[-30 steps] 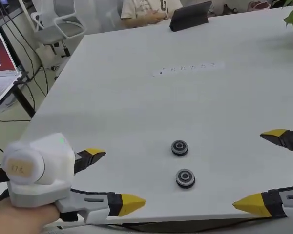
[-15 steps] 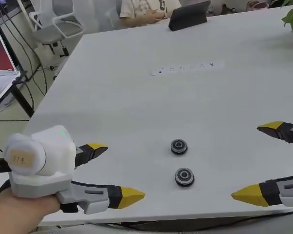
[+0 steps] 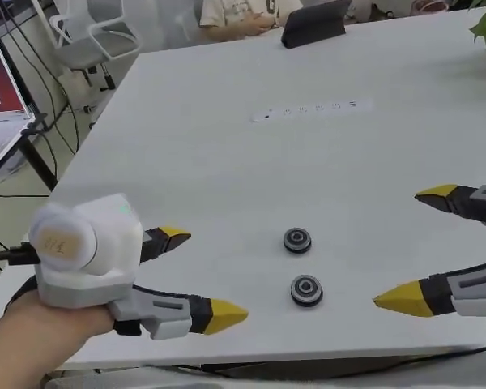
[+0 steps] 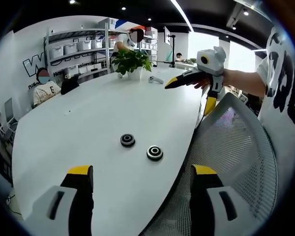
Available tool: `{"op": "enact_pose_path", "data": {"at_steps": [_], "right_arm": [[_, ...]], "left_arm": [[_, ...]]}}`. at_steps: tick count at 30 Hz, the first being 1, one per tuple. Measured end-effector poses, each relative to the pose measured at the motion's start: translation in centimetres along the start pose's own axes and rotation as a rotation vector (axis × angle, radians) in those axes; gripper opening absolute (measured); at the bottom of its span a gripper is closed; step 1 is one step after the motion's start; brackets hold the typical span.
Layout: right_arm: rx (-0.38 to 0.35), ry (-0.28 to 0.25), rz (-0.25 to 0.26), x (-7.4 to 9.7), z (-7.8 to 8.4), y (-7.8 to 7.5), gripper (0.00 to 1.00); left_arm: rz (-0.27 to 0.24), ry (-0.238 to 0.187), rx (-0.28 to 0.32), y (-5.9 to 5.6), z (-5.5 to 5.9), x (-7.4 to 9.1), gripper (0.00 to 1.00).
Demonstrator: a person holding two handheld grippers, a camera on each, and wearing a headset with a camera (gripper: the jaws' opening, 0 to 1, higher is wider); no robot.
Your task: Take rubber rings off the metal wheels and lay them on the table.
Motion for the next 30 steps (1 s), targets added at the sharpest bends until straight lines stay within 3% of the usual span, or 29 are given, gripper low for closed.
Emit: {"op": "enact_pose_path", "data": {"at_steps": [21,30], "right_arm": [[-0.002,-0.019,-0.061,-1.9,0.8,-0.7,0.93],[0.010,0.009,-0.090,-3.0,1.3,-0.7,0.92]], "left_arm": [[0.045,0.022,-0.043,0.5,-0.1,-2.0,0.74],[0.064,0.044,-0.060,1.0,0.3,-2.8,0.74]]}}
Point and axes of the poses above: the centre of the closed fingertips' face, and the gripper's own axes: x roughly backward along the fingers, y roughly to its left, z roughly out of its underside, the point moved 10 cm from there along x, roughly backward along the fingers, and after that the axes turned 10 degrees about -y, right-handed, at the moved point
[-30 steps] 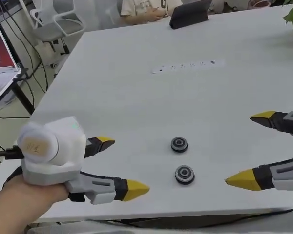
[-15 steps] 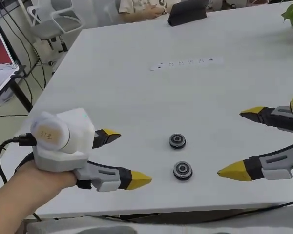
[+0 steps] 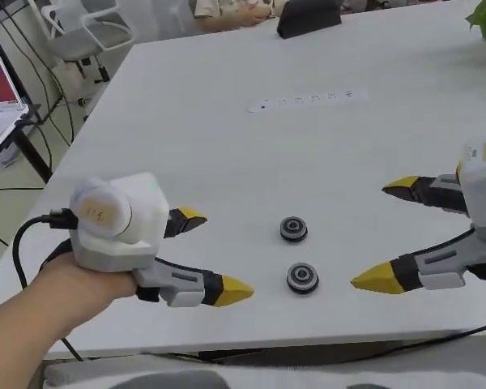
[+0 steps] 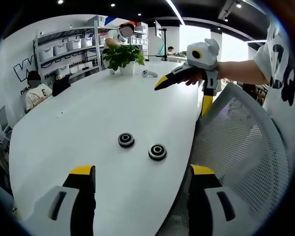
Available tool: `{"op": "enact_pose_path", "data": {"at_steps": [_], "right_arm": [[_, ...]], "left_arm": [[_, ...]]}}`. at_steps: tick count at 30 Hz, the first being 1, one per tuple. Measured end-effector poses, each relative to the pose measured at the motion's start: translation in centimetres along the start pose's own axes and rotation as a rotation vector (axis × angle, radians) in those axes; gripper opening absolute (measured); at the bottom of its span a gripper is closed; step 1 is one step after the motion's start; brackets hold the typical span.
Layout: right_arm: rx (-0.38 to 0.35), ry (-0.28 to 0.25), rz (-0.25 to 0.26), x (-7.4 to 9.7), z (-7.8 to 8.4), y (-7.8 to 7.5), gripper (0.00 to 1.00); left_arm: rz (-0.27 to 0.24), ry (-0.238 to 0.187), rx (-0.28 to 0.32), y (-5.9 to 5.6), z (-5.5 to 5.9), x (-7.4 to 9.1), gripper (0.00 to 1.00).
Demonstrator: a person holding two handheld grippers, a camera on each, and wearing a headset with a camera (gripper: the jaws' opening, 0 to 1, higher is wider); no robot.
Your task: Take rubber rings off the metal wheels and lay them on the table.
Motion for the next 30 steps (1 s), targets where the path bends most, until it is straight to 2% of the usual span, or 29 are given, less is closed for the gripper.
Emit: {"op": "enact_pose_path", "data": {"at_steps": [12,18,23,30], "right_arm": [[0.019,0.032,-0.045,-1.5,0.9,-0.6,0.85],[0.033,0.042,-0.064,-1.9,0.9,-0.8,0.83],[0.045,0.057,-0.079,-2.3,1.2,-1.0,0.81],[0.047,0.061,-0.104,-3.2,1.2,-1.2,0.77]], "left_arm": [[0.042,0.007,-0.012,0.3,-0.2,-1.6,0.72],[0.063,0.013,-0.020,0.5,-0.4,-2.4,0.71],[0.078,0.002,-0.008,0.7,-0.6,-3.0,0.69],[0.089,0.015,-0.013,0.8,-0.5,-3.7,0.66]]}}
Point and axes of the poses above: the centre of the closed fingertips' face, and the gripper's own axes: x roughly backward along the fingers, y roughly to its left, z roughly out of its underside, the point moved 10 cm from there along x, roughly backward along the fingers, and after that the axes turned 10 degrees about -y, right-handed, at the moved point
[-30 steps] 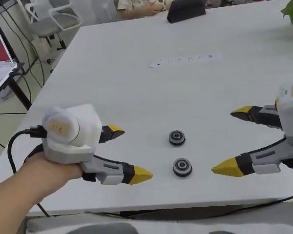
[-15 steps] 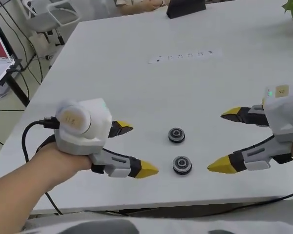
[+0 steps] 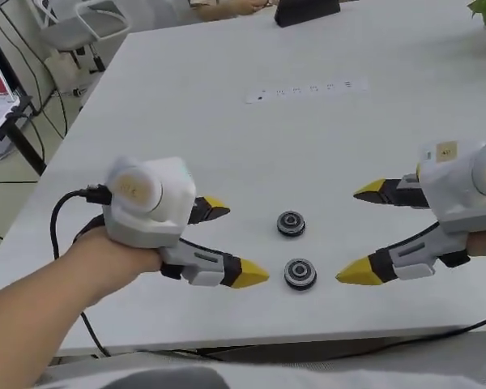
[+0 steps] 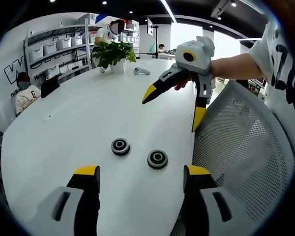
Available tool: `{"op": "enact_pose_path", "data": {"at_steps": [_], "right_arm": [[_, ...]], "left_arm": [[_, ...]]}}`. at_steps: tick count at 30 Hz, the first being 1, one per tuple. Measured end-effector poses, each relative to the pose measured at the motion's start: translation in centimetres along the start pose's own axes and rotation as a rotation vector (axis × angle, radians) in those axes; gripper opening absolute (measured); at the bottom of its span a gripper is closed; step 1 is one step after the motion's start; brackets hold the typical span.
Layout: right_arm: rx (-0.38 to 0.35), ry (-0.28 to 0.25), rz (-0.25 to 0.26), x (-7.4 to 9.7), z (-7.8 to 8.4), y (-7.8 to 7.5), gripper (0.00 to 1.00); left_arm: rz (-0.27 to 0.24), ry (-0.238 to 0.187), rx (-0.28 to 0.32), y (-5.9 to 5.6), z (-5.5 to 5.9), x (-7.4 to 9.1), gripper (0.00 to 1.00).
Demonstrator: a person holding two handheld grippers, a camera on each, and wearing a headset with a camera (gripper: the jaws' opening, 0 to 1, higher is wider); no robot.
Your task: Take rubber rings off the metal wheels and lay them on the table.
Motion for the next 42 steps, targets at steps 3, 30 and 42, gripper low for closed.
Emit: {"op": "enact_pose_path", "data": {"at_steps": [3,30,42], "right_arm": [[0.009,0.012,-0.014,-0.5,0.1,-0.1,0.74],[-0.039,0.051,-0.068,-2.4,2.1,-0.1,0.55],[-0.041,0.073,-0.108,-3.2,2.7,0.2,0.46]], "left_arm": [[0.014,0.011,-0.004,-0.1,0.2,-0.4,0.64],[0.114,0.075,0.004,-0.4,1.8,-3.7,0.47],[0.145,0.102,0.000,-0.7,2.0,-4.9,0.43]]}}
Point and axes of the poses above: the centre of the closed fingertips' face, and the gripper's own axes: x roughly backward along the fingers, y roughly to its left, z roughly out of its underside, the point moved 10 cm from there along x, roughly backward along the fingers, and after that the axes turned 10 degrees about -y, right-handed, at the moved point
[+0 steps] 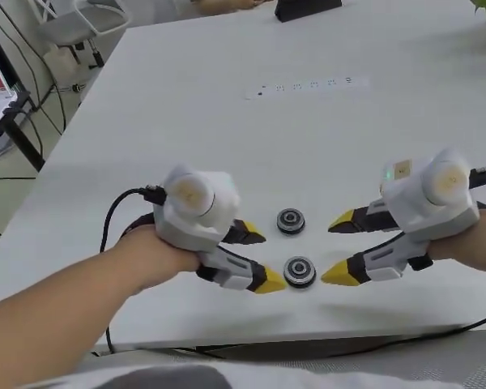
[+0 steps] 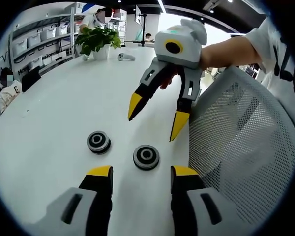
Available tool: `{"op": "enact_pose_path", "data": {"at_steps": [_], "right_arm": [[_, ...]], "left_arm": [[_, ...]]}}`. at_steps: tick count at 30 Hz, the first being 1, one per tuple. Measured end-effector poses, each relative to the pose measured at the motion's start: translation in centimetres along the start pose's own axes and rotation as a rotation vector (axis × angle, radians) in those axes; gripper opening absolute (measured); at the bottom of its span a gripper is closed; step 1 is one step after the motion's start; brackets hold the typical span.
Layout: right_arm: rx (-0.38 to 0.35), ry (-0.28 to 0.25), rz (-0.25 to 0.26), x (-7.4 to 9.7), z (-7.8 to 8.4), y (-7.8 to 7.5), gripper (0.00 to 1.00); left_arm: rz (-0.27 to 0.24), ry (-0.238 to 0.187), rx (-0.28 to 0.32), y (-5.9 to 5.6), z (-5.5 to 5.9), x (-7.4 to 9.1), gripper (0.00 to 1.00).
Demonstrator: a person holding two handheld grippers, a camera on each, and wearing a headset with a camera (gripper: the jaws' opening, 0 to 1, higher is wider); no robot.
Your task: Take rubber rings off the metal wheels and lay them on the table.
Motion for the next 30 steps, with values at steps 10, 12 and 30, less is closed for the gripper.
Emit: {"op": "enact_pose_path", "data": {"at_steps": [10,12,30], "right_arm": [[0.022,0.036,-0.031,-1.0,0.2,0.3,0.40],[0.025,0.044,-0.041,-1.1,0.5,0.2,0.39],[0.024,0.060,-0.061,-1.5,0.8,0.3,0.40]], "left_arm": [[0.024,0.005,0.001,-0.3,-0.1,-0.9,0.38],[0.029,0.006,-0.002,-0.3,-0.2,-1.0,0.36],[0.071,0.017,-0.031,-0.7,-0.5,-2.7,0.21]]}}
Point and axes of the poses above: the centre of the closed fingertips' face, and the gripper's own axes: x roughly backward along the fingers, y roughly to its left, z roughly out of its underside, the point moved 10 cm from there along x, roughly backward along the fingers, and after that the axes turned 10 degrees about -y, right-handed, at the moved point
